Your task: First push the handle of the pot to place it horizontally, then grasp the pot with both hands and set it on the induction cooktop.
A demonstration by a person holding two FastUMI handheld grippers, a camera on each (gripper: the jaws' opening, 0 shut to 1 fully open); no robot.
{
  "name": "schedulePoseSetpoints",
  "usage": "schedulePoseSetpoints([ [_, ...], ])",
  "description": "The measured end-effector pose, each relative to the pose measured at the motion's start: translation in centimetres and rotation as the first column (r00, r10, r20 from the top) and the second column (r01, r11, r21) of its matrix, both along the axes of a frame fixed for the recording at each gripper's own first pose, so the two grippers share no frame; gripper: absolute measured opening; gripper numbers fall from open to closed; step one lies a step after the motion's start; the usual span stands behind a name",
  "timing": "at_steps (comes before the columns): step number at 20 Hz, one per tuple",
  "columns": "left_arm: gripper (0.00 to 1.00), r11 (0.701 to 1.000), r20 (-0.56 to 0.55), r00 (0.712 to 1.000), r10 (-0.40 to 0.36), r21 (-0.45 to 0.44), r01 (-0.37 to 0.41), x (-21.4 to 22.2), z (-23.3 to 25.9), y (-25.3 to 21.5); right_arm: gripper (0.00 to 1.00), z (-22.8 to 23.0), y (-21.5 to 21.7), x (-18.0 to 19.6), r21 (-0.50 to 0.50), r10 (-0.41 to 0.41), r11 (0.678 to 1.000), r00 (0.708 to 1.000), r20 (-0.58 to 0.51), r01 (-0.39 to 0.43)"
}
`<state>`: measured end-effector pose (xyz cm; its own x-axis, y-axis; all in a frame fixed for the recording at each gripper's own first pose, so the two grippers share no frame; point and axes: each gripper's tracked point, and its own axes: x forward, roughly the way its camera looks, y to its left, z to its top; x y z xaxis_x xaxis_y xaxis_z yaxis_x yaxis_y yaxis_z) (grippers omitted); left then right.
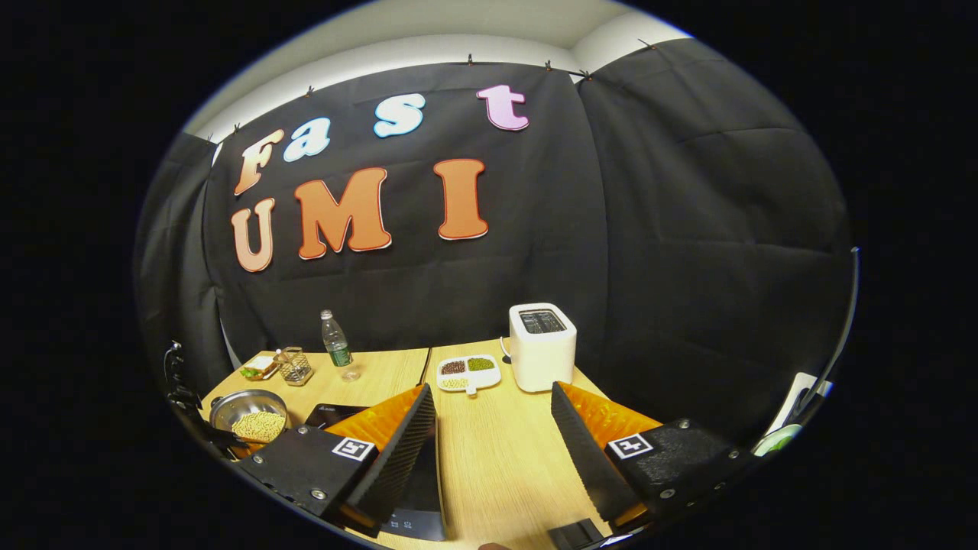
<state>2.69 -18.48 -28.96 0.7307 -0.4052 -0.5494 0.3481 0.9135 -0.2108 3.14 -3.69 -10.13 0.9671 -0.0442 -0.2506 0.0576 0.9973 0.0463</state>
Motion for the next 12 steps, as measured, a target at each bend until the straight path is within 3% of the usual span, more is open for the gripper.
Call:
schedulePoseSetpoints([
  [8, 0.02, 1.000, 0.014, 1.000, -0.017, -0.003, 0.017, 0.6, 0.4, -0.2, 0.96, 0.0, 1.8, -0.3, -0.021, 0.007, 1.000, 1.000, -0.010, -0.007],
  [12, 0.02, 1.000, 0.039, 0.999, -0.003, -0.016, 0.004, 0.1, 1.7, 1.2, 0.96, 0.4, 4.5, -0.5, -0.014, 0.053, 0.998, 0.999, -0.007, -0.053],
])
